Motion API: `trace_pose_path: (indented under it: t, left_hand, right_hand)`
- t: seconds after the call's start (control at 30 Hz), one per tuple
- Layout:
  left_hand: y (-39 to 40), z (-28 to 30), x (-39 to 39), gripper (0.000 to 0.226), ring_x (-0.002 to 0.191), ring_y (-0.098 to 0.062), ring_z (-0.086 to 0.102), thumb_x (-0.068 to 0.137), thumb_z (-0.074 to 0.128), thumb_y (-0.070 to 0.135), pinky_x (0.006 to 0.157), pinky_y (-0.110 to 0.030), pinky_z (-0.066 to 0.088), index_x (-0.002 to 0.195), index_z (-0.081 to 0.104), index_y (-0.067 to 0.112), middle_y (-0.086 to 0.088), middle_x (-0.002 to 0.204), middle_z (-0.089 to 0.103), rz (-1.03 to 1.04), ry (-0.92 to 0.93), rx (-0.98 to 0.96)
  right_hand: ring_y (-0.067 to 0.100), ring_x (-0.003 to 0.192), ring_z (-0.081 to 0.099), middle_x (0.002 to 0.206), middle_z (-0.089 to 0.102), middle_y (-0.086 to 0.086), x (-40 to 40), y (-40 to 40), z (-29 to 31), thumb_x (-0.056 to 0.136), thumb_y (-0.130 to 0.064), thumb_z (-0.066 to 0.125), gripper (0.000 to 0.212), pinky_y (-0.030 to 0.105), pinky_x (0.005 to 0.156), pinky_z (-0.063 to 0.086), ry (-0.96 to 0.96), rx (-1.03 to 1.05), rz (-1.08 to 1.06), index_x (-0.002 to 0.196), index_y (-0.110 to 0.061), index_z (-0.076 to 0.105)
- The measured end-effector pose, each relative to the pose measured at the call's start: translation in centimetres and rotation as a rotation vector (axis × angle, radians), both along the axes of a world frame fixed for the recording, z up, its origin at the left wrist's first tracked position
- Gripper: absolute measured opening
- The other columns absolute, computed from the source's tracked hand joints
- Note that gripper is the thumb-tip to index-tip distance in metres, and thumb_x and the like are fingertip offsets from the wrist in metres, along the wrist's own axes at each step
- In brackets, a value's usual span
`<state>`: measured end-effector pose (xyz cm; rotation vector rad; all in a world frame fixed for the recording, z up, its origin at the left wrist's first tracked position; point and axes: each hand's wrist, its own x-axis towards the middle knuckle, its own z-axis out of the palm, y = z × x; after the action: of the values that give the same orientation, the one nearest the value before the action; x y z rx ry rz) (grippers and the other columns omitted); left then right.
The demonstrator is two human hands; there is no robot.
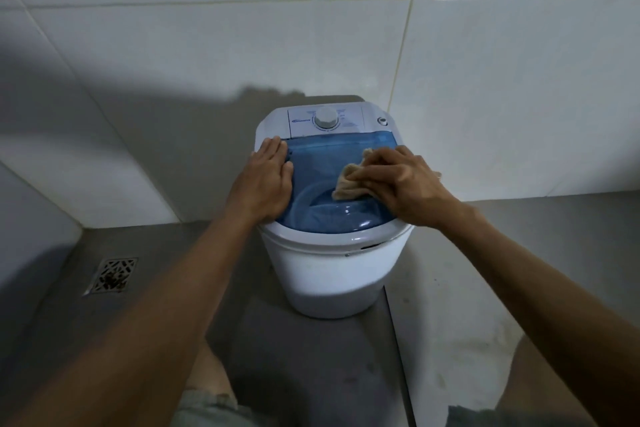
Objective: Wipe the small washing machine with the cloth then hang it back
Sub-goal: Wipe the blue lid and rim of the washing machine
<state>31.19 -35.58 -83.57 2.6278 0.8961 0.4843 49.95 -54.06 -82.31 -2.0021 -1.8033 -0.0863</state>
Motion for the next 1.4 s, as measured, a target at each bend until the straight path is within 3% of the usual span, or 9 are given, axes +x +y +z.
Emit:
trace_pose_path:
  t: [0.17,0.33,0.5,0.63,0.93,1.03,1.13,1.27,1.4]
  left_hand:
    - [-0.6,0.4,-0.1,0.047,0.145,-0.023,0.022,0.102,0.032,0.021,0.118,-0.036,0.015,0.145,0.032,0.003,-0.011,0.155,0.030,0.006,-0.017,0.004]
    - [-0.4,0.4,-0.1,0.047,0.146,-0.023,0.019,0.102,0.032,0.021,0.119,-0.037,0.014,0.146,0.031,0.003,-0.011,0.156,0.027,-0.001,-0.021,0.000]
    - [-0.5,0.1,-0.3,0.049,0.147,-0.021,0.015,0.102,0.027,0.023,0.121,-0.038,0.014,0.148,0.026,0.004,-0.010,0.158,0.023,-0.010,-0.009,0.013]
    - [-0.6,0.1,-0.2,0.049,0.148,-0.020,0.014,0.102,0.026,0.023,0.121,-0.037,0.013,0.148,0.025,0.005,-0.008,0.158,0.023,0.002,-0.009,0.016]
    - [-0.1,0.0,-0.3,0.048,0.147,-0.026,0.018,0.103,0.028,0.023,0.120,-0.041,0.017,0.146,0.029,0.001,-0.014,0.157,0.026,-0.022,0.006,0.009]
    - [0.1,-0.2,-0.2,0.049,0.147,-0.025,0.016,0.103,0.027,0.023,0.121,-0.042,0.016,0.147,0.027,0.001,-0.013,0.158,0.022,-0.014,0.019,0.001]
    - [0.1,-0.3,-0.1,0.050,0.148,-0.021,0.013,0.103,0.025,0.026,0.121,-0.040,0.014,0.149,0.024,0.005,-0.009,0.159,0.019,0.004,0.021,-0.001]
    - [-0.3,-0.2,0.0,0.050,0.148,-0.020,0.015,0.102,0.025,0.024,0.121,-0.039,0.015,0.149,0.025,0.006,-0.008,0.159,0.022,0.012,0.001,0.025]
    - [0.0,-0.4,0.0,0.051,0.148,-0.020,0.013,0.102,0.026,0.026,0.121,-0.040,0.014,0.149,0.024,0.006,-0.009,0.159,0.020,0.006,0.011,0.007]
  right_hand:
    - [0.024,0.088,0.053,0.106,0.063,0.003,-1.9,1.5,0.5,0.098,-0.040,0.042,0.032,0.048,0.072,0.049,-0.053,0.011,0.059,0.114,-0.030,0.069]
    - [0.023,0.098,0.046,0.113,0.057,-0.001,-2.3,1.1,0.6,0.098,-0.040,0.043,0.032,0.046,0.083,0.041,-0.171,-0.100,0.132,0.116,-0.038,0.069]
    - [0.017,0.096,0.040,0.112,0.049,-0.002,-0.8,0.2,2.3,0.101,-0.039,0.046,0.028,0.041,0.075,0.045,-0.228,-0.234,0.157,0.121,-0.042,0.065]
    - [0.019,0.096,0.041,0.110,0.047,-0.002,-2.3,1.6,3.2,0.100,-0.028,0.055,0.023,0.045,0.079,0.047,-0.193,-0.277,0.179,0.117,-0.035,0.069]
    - [0.017,0.104,0.036,0.112,0.039,-0.003,-2.2,2.7,4.6,0.098,-0.014,0.057,0.035,0.037,0.090,0.044,-0.289,-0.505,0.199,0.124,-0.036,0.063]
    - [0.017,0.103,0.034,0.107,0.036,-0.004,-2.1,3.0,5.0,0.097,-0.009,0.057,0.038,0.030,0.085,0.038,-0.293,-0.556,0.188,0.126,-0.033,0.063]
    - [0.017,0.102,0.035,0.106,0.037,-0.005,-3.3,3.7,4.5,0.096,-0.008,0.058,0.037,0.028,0.079,0.032,-0.266,-0.502,0.178,0.123,-0.032,0.067]
    - [0.020,0.103,0.046,0.111,0.051,-0.002,-4.2,3.3,3.2,0.096,-0.018,0.064,0.024,0.034,0.082,0.046,-0.184,-0.309,0.198,0.118,-0.025,0.071]
    - [0.019,0.093,0.053,0.104,0.061,-0.002,-2.0,1.7,3.1,0.096,-0.022,0.062,0.015,0.040,0.083,0.048,0.008,-0.215,0.227,0.110,-0.019,0.063]
